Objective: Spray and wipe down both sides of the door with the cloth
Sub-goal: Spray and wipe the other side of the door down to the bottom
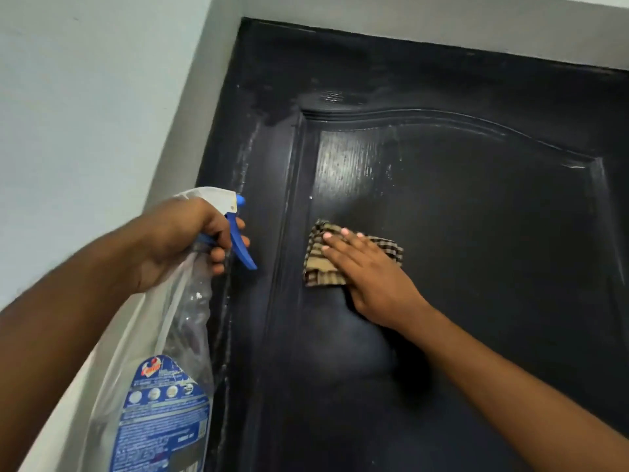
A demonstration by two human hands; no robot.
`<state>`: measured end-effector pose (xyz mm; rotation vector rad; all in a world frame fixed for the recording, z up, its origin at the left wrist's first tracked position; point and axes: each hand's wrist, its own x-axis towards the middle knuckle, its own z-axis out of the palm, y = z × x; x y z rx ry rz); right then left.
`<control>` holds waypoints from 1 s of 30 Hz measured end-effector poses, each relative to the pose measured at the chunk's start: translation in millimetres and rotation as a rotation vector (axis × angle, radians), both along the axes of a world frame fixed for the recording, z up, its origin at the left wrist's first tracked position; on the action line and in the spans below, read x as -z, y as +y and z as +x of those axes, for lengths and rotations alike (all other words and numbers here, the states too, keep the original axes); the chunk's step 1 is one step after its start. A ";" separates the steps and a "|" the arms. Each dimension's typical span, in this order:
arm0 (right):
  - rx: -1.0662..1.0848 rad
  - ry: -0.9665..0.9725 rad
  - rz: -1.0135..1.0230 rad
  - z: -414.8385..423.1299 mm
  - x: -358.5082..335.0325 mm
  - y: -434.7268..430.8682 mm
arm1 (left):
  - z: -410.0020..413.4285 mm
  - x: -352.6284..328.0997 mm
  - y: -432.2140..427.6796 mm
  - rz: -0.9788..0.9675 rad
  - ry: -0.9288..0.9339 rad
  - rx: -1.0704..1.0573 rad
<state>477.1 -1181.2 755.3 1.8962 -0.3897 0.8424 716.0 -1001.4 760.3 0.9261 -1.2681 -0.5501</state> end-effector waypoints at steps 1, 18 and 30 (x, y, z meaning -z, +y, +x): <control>-0.044 -0.089 0.024 11.8 -3.5 1.3 | 7.2 2.1 3.6 -0.003 0.000 0.000; 0.170 -0.279 -0.008 166.8 -226.6 37.5 | 51.4 20.9 -22.2 -0.010 0.069 0.045; 0.067 0.229 -0.075 152.1 -109.8 27.4 | 51.5 11.4 -14.7 -0.080 -0.001 0.002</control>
